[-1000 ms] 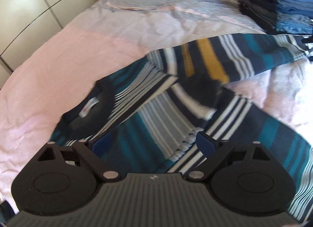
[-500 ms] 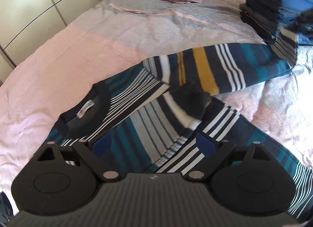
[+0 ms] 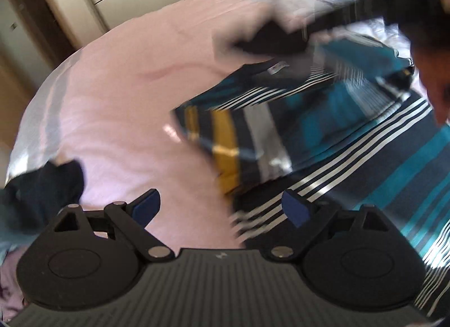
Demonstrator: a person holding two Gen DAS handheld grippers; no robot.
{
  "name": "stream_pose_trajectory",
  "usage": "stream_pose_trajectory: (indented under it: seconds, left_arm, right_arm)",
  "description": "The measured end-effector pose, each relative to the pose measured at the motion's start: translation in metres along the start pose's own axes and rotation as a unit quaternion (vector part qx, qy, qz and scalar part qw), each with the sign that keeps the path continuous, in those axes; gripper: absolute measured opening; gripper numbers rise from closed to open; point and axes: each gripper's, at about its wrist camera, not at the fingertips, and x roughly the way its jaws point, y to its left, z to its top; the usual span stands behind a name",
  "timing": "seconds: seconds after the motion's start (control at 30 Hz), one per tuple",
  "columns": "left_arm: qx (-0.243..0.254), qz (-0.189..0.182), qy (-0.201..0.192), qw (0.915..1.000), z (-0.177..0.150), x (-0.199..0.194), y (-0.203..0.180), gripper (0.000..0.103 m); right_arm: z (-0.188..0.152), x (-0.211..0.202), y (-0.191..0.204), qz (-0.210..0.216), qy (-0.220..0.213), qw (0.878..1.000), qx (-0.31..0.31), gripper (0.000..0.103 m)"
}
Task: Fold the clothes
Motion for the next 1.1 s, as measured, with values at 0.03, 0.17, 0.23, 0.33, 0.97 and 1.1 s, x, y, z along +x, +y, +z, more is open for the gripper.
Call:
stream_pose_trajectory:
  seconds: [0.03, 0.17, 0.23, 0.33, 0.97, 1.1]
  left_arm:
    - [-0.008, 0.004, 0.003, 1.0, -0.008, 0.0, 0.011, 0.092]
    - [-0.032, -0.006, 0.013, 0.9994, -0.026, 0.016, 0.039, 0.092]
    - [-0.041, -0.03, 0.008, 0.9987, -0.021, 0.028, 0.044, 0.092]
    - [-0.039, -0.071, 0.001, 0.9967, -0.006, 0.054, 0.046, 0.092]
    - [0.126, -0.273, -0.048, 0.9527, 0.199, 0.157, -0.083, 0.091]
    - [0.187, -0.33, -0.033, 0.9249, 0.261, 0.185, -0.151, 0.09]
  right_arm:
    - [-0.014, 0.024, 0.012, 0.002, 0.036, 0.999, -0.005, 0.037]
    - [-0.048, 0.039, 0.025, 0.002, 0.078, 0.997, 0.015, 0.055]
    - [-0.051, 0.027, 0.008, -0.021, 0.092, 0.995, 0.037, 0.058]
    - [-0.055, 0.006, -0.015, -0.076, 0.112, 0.989, 0.063, 0.059]
    - [-0.063, -0.154, -0.224, -0.235, 0.046, 0.931, 0.275, 0.061]
    - [-0.07, -0.158, -0.262, -0.183, 0.048, 0.932, 0.31, 0.06]
